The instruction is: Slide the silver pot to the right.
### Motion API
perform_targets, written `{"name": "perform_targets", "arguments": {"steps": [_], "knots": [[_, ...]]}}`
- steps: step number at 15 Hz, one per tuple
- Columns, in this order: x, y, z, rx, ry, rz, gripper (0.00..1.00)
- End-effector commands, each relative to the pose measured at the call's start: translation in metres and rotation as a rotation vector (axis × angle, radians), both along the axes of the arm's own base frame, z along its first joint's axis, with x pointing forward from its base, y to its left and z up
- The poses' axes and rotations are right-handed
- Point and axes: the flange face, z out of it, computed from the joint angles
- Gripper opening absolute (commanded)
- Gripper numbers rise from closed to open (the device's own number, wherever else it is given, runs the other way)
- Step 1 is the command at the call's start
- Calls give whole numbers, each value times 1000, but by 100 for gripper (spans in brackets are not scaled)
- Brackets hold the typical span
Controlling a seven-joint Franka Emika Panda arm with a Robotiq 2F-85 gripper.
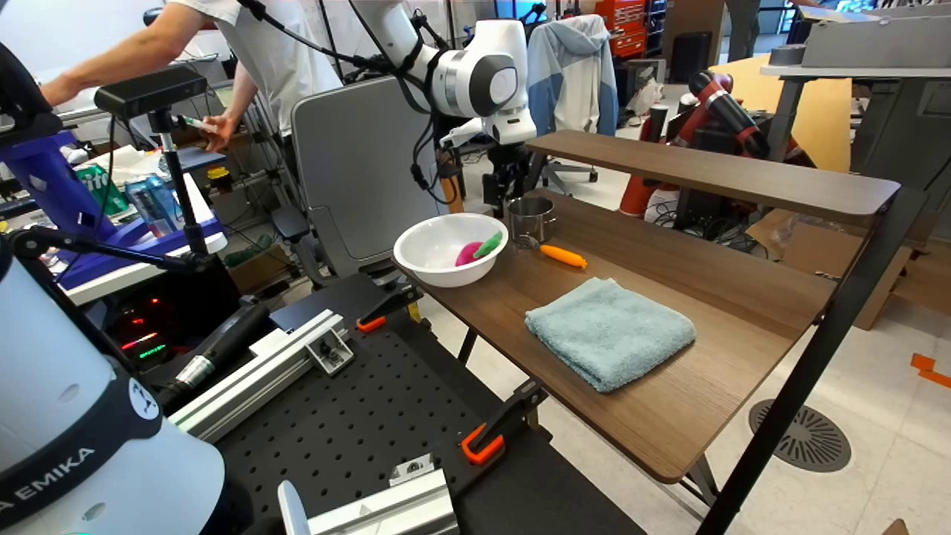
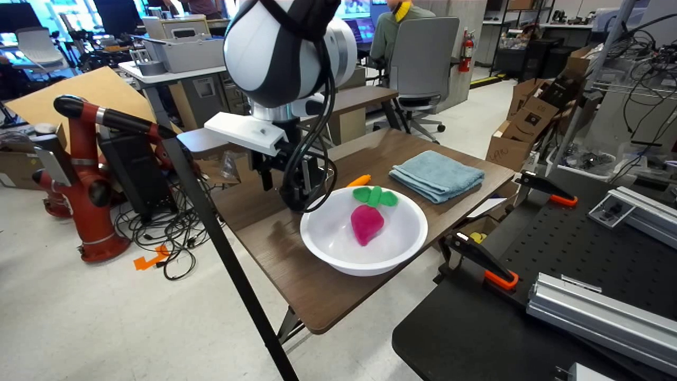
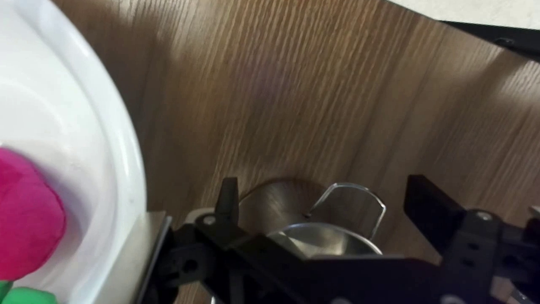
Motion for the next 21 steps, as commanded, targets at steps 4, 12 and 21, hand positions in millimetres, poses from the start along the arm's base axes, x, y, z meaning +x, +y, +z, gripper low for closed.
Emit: {"name": "perform_targets", "arguments": {"steps": [4, 12, 21], "knots": [[12, -14, 1, -14, -9, -41, 100], [19, -53, -9, -7, 9, -99, 100], [24, -104, -11, 24, 19, -189, 100]]}}
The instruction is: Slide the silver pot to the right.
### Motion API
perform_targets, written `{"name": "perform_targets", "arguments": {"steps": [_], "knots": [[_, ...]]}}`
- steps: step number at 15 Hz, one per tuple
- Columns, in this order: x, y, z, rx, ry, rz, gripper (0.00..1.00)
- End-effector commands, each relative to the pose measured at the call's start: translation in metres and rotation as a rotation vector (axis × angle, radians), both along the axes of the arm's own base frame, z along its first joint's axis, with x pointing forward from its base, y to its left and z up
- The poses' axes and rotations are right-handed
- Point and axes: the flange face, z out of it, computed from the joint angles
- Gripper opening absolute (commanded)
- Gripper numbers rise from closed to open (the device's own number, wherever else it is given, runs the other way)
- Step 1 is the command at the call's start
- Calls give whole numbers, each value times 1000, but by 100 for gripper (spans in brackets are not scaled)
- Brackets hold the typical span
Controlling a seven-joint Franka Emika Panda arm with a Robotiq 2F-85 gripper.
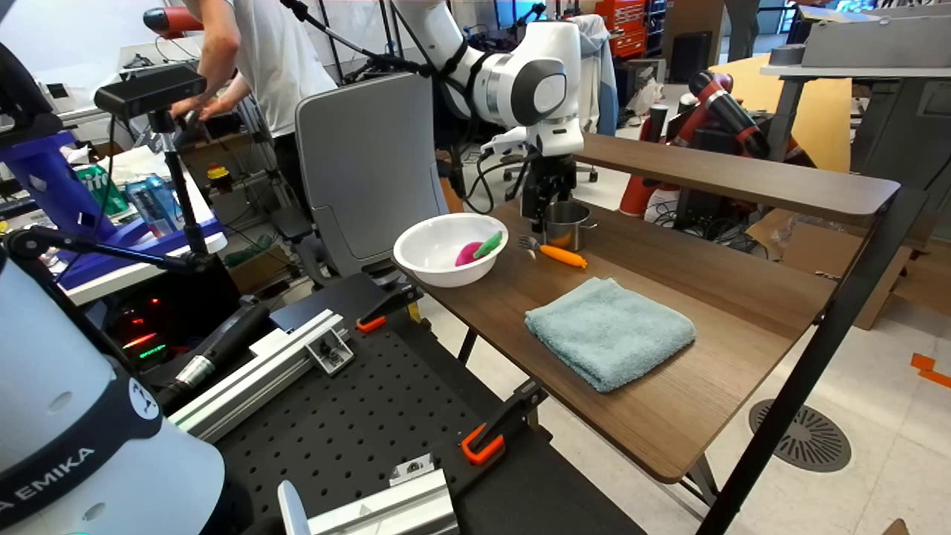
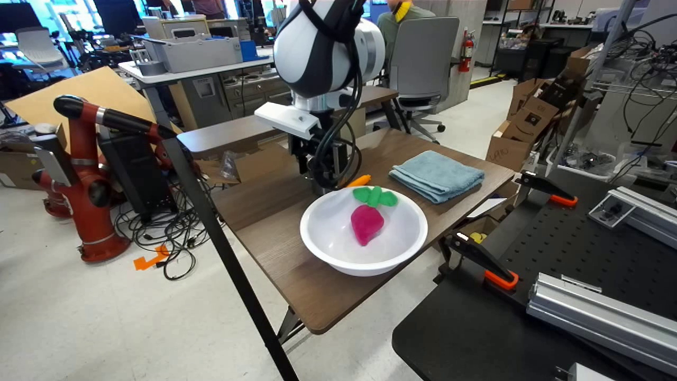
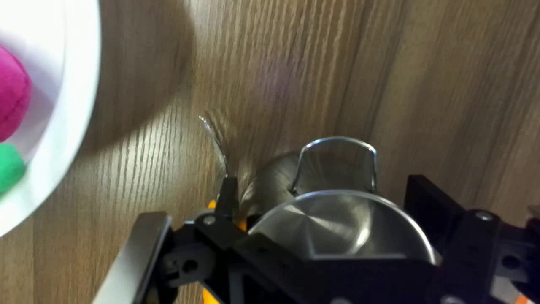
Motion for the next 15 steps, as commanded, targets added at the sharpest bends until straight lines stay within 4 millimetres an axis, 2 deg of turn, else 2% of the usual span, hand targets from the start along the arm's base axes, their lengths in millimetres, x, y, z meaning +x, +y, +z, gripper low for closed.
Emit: {"name": "perform_targets", "arguments": {"steps": [1, 8, 15], "knots": [[0, -17, -2, 36, 2, -47, 100], [6, -73, -3, 56, 17, -137, 100], [13, -128, 7, 77, 4, -199, 100]]}}
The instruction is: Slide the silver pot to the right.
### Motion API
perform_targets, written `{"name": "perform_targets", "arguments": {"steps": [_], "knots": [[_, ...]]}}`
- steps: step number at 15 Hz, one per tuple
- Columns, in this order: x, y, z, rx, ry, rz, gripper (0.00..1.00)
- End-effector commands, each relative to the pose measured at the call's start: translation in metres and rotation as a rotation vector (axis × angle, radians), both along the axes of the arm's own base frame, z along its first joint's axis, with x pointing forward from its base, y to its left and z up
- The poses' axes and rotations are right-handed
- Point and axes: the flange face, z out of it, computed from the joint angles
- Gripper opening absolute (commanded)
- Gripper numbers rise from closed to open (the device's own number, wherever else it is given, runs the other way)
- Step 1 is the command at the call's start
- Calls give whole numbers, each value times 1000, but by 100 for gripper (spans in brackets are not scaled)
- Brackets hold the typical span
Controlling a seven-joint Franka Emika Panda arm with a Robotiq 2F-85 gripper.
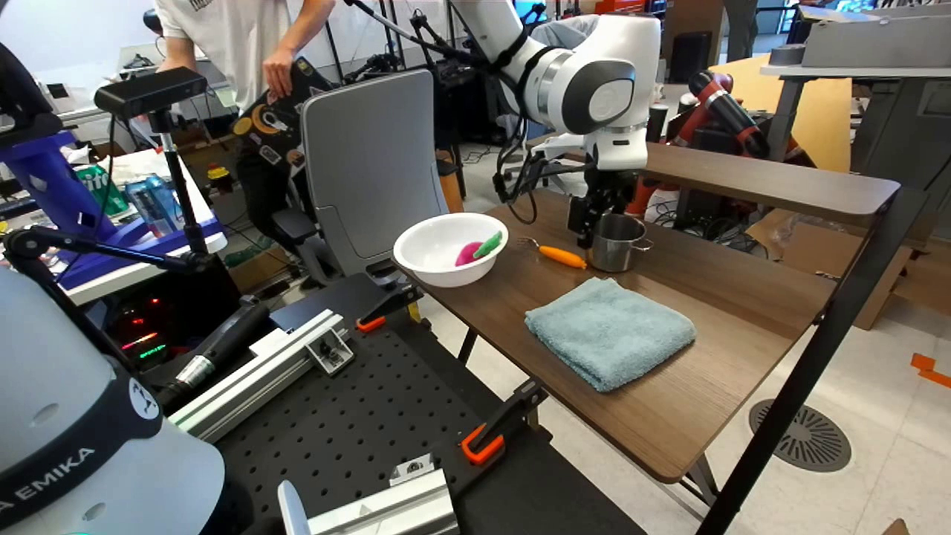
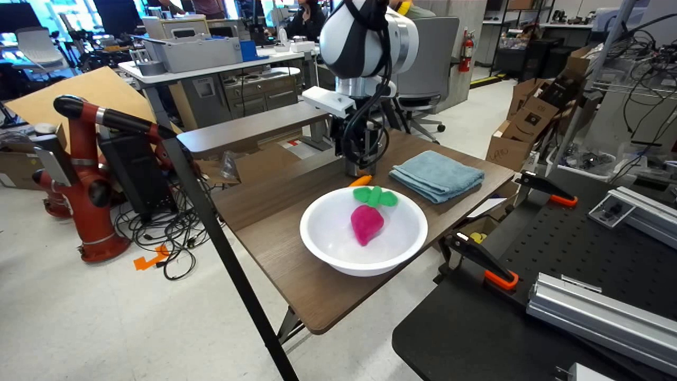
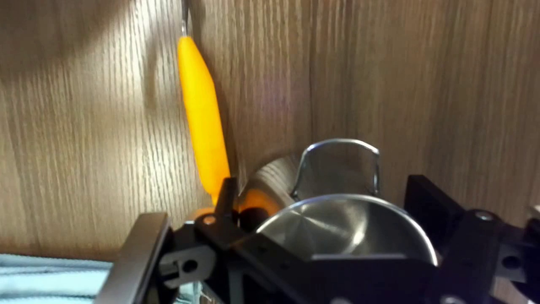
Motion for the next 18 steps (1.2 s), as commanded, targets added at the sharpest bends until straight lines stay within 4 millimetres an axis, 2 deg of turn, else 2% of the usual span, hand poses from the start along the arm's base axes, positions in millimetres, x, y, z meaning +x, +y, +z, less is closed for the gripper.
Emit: {"name": "perform_targets", "arguments": {"steps": [1, 5, 11, 18], "knots": [[-1, -23, 9, 34, -13, -25, 100], [-4, -60, 5, 58, -14, -70, 100], [-23, -111, -1, 86, -3, -144, 100], [-43, -157, 13, 92, -12, -224, 100]]}}
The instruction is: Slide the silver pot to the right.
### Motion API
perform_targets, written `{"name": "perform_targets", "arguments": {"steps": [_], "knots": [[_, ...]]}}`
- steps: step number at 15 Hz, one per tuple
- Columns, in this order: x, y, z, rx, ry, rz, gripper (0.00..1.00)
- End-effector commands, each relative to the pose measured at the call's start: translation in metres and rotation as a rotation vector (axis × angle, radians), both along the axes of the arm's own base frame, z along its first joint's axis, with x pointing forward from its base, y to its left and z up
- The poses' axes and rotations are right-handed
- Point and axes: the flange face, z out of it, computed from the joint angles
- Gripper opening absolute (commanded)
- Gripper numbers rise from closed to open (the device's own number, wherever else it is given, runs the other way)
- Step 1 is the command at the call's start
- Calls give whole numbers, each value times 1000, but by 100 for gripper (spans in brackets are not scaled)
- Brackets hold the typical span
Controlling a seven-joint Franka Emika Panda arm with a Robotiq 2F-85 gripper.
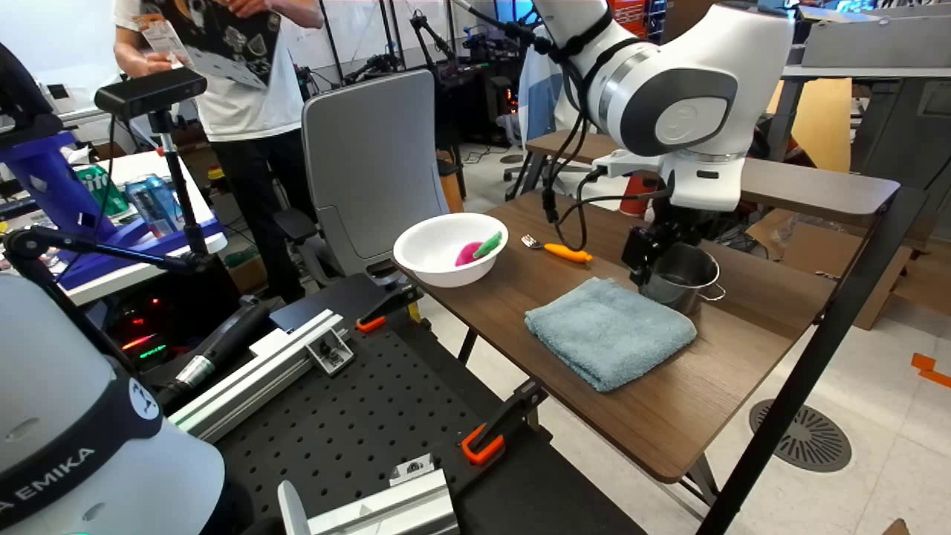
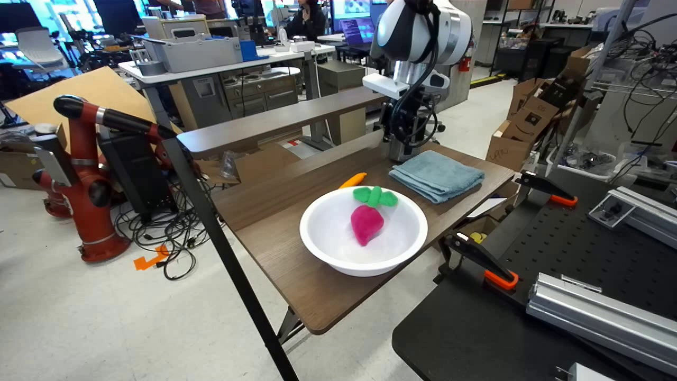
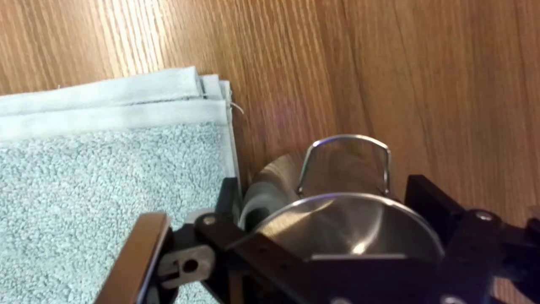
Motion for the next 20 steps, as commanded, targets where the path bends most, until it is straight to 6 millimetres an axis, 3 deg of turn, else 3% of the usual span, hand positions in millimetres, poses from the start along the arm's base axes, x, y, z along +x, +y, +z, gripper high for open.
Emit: {"name": "perform_targets", "arguments": {"steps": [1, 4, 10, 12, 16, 17, 18, 20], "knots": [[-11, -15, 17, 16, -40, -36, 100], [-13, -23, 26, 24, -55, -52, 100], [-11, -8, 32, 26, -62, -26, 100], [-14, -3, 46, 21, -84, -16, 100], [-29, 12, 97, -20, -174, 30, 100], [-10, 4, 81, -5, -131, 9, 100], [-13, 7, 91, -6, -139, 15, 100], [-14, 6, 87, -6, -132, 14, 100]]}}
